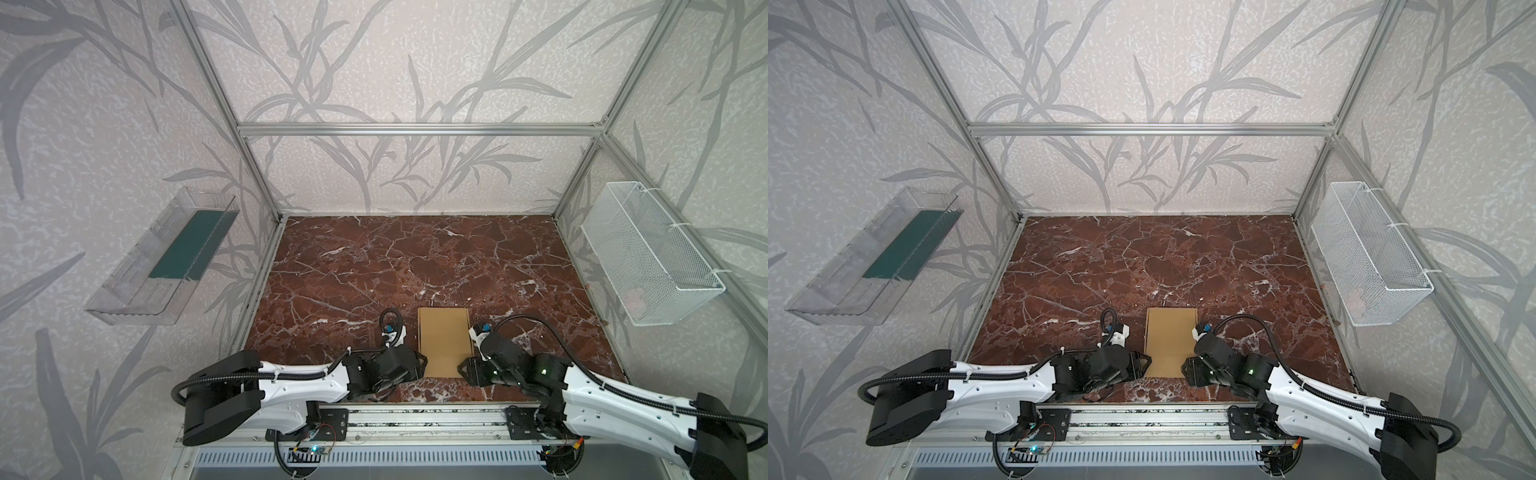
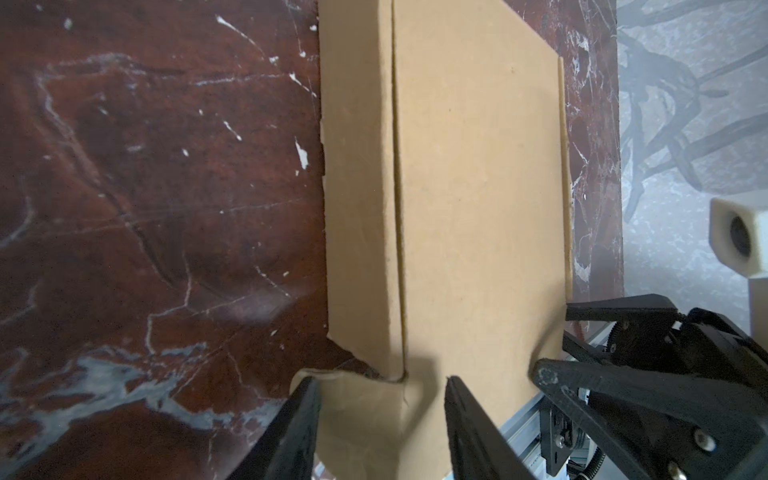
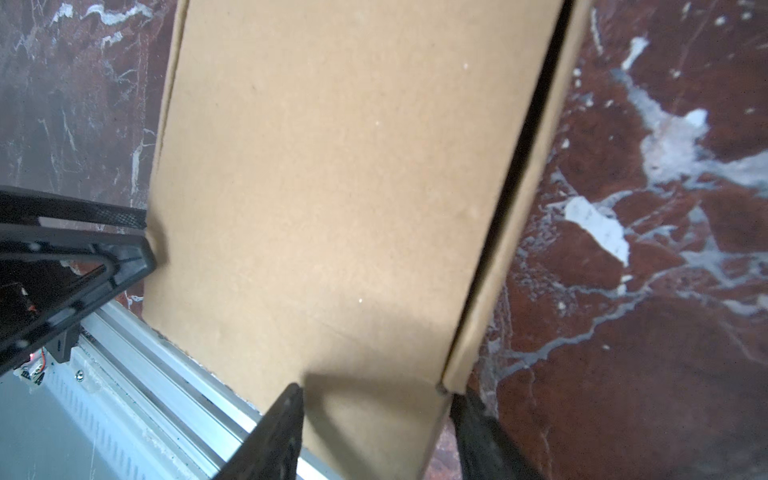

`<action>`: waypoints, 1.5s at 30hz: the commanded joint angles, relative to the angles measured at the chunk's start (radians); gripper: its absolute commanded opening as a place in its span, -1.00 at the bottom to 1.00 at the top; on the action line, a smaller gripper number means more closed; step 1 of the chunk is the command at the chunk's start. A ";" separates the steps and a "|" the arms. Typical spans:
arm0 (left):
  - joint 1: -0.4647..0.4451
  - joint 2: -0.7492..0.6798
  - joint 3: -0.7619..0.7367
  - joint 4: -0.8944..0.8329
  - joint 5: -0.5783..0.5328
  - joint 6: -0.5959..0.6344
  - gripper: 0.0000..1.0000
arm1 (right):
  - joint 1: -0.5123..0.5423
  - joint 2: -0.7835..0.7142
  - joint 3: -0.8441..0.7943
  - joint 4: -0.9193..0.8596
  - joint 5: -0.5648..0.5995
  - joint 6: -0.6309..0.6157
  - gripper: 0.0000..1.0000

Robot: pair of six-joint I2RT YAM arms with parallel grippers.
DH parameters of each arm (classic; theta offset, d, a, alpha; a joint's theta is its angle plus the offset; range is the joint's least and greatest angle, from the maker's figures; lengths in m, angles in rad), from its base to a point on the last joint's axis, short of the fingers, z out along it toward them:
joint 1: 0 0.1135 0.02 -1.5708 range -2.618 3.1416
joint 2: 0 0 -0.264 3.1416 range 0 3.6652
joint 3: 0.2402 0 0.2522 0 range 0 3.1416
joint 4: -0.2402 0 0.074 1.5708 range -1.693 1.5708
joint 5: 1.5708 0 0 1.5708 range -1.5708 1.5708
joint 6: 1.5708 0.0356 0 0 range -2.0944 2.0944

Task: Fold the paper box

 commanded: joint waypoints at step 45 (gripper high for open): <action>-0.012 0.190 -0.033 0.237 0.013 -0.074 -0.14 | -0.004 0.002 -0.038 0.016 0.075 -0.023 -0.07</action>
